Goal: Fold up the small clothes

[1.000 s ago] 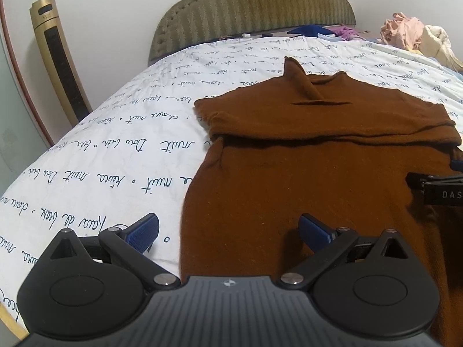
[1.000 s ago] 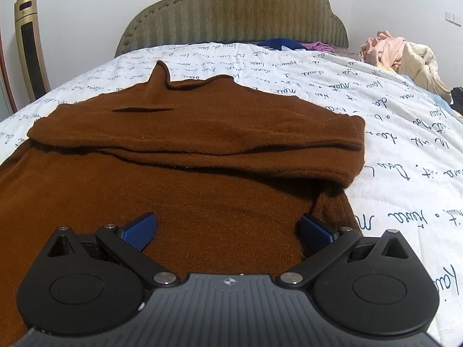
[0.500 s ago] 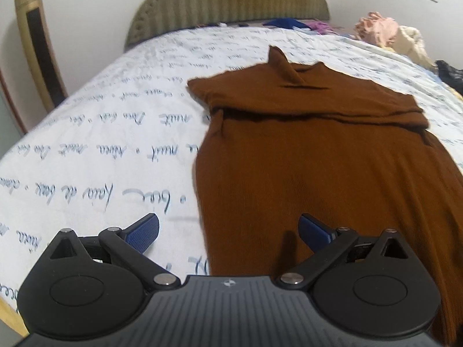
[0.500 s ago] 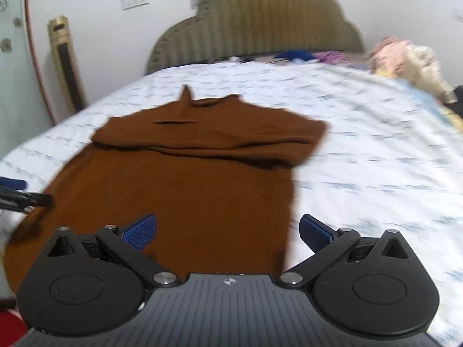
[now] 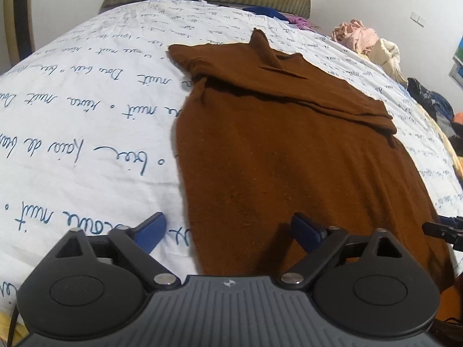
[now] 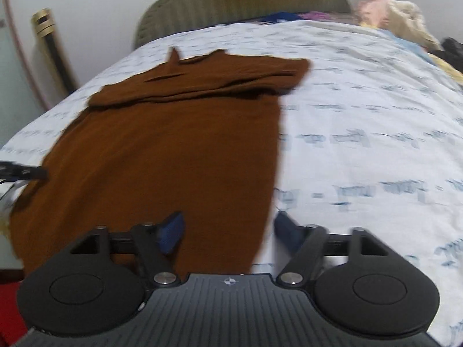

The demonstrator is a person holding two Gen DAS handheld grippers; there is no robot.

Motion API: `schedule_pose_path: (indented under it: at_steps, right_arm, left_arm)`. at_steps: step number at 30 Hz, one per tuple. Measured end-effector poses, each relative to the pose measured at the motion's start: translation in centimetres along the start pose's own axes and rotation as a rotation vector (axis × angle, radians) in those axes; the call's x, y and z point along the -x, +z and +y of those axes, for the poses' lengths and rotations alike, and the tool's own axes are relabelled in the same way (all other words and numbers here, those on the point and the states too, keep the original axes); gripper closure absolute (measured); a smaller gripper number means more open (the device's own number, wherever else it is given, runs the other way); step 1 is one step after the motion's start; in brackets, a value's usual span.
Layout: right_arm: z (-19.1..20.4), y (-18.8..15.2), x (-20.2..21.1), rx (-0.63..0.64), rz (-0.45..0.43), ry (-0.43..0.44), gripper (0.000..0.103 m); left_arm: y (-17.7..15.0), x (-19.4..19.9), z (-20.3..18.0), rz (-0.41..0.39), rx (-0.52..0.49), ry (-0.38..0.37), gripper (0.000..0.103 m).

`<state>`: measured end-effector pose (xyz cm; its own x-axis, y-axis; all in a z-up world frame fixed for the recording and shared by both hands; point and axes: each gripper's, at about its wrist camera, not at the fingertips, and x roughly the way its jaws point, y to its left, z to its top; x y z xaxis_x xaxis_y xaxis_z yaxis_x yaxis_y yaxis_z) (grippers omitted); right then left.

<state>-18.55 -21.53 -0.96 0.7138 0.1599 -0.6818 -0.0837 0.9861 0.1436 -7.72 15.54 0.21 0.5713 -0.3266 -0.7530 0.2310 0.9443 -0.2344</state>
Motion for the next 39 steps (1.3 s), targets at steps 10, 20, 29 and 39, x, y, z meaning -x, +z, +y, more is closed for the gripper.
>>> schedule_pose_path:
  at_steps: [10,20,29,39]
  right_arm:
    - [0.1,1.1,0.4,-0.057,-0.062,0.095,0.088]
    - [0.1,6.8,1.4,-0.056,-0.261,0.082,0.088]
    - [-2.0,6.3,-3.3,-0.136,-0.179,-0.037,0.06]
    - [-3.2,1.5,-0.4,-0.228,-0.094,0.081,0.05]
  left_arm:
    - [1.0,1.4,-1.3,-0.018,-0.018,-0.01,0.095]
    - [7.5,1.9,-3.5,-0.21,-0.102,0.077,0.095]
    - [8.1,-4.3,-2.5,-0.1,-0.121,0.253,0.093]
    - [2.4,0.4,-0.1,-0.103,-0.001,0.162,0.019]
